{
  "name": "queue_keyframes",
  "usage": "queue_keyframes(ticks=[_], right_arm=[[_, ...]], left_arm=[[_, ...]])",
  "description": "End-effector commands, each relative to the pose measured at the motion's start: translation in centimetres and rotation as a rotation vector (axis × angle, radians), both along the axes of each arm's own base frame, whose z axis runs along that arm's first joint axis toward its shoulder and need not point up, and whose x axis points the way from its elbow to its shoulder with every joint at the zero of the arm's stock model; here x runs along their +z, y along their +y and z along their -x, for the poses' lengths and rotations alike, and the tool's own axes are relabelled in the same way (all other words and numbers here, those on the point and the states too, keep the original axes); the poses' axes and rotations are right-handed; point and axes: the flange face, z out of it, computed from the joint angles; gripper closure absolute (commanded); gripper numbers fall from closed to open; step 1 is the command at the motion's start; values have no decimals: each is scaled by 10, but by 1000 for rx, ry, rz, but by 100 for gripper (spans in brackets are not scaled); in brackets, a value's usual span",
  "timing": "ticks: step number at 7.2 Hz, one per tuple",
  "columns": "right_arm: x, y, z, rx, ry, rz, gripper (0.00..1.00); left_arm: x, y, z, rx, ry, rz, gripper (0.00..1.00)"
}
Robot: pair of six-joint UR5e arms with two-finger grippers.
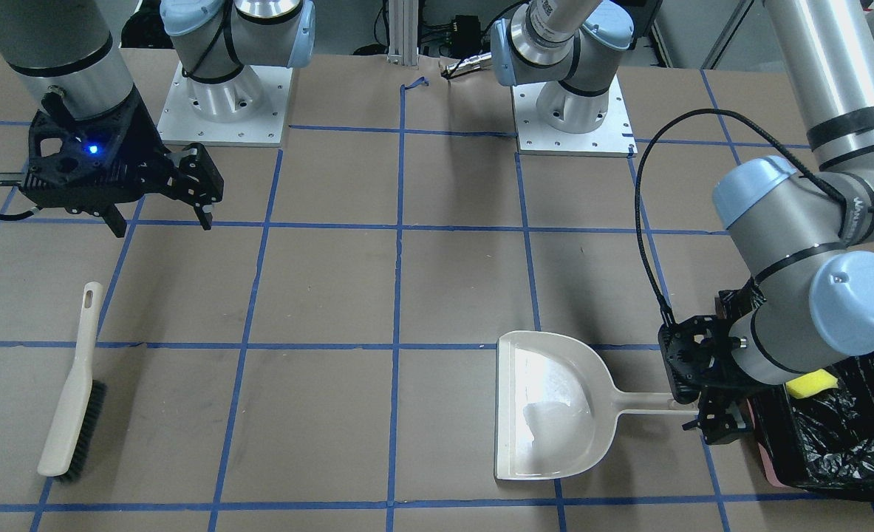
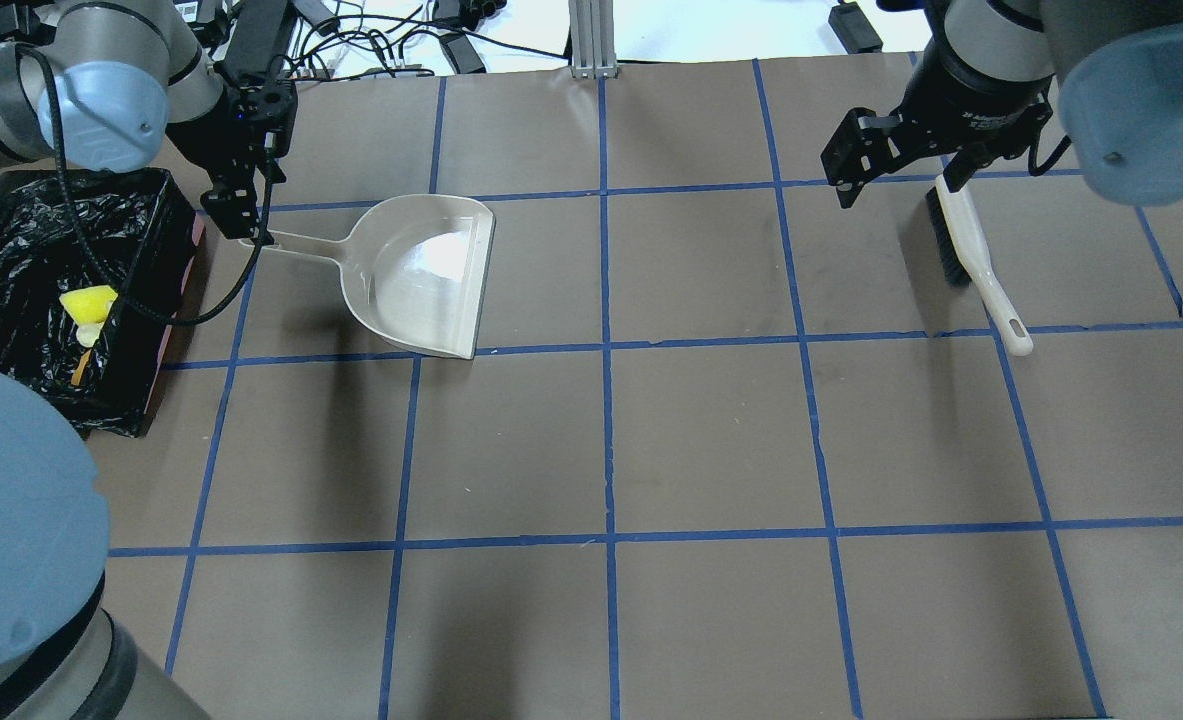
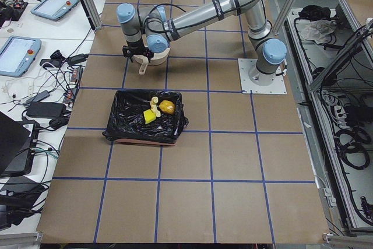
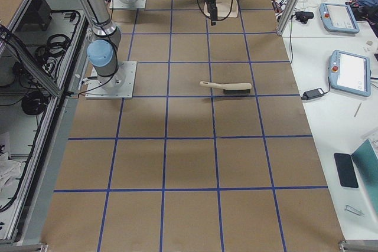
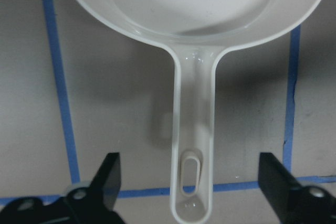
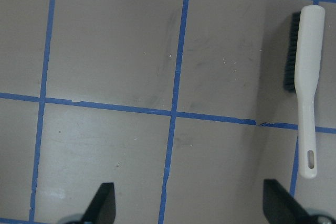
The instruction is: Sweep and dump trash into bin
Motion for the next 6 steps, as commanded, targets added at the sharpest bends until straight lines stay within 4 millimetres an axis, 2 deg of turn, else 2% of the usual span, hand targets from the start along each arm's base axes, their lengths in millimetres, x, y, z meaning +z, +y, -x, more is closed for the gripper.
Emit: queue_keyframes(ticks=[1,2,3,4,5,6], right_arm=[[-1,0,0,1,0,-1,0],[-1,0,0,1,0,-1,0],[0,0,0,1,-1,0,0],[0,0,0,1,-1,2,0],[0,0,0,1,-1,2,0],[-1,0,0,1,-1,-1,0]], left_arm=[[83,26,43,150,28,17,1],[120,38,56,306,58,66,1],[143,51,78,489,61,91,0],[160,67,106,639,62,108,0],[175,79,120,863,81,118,0],[181,92,124,1001,78,98,0]])
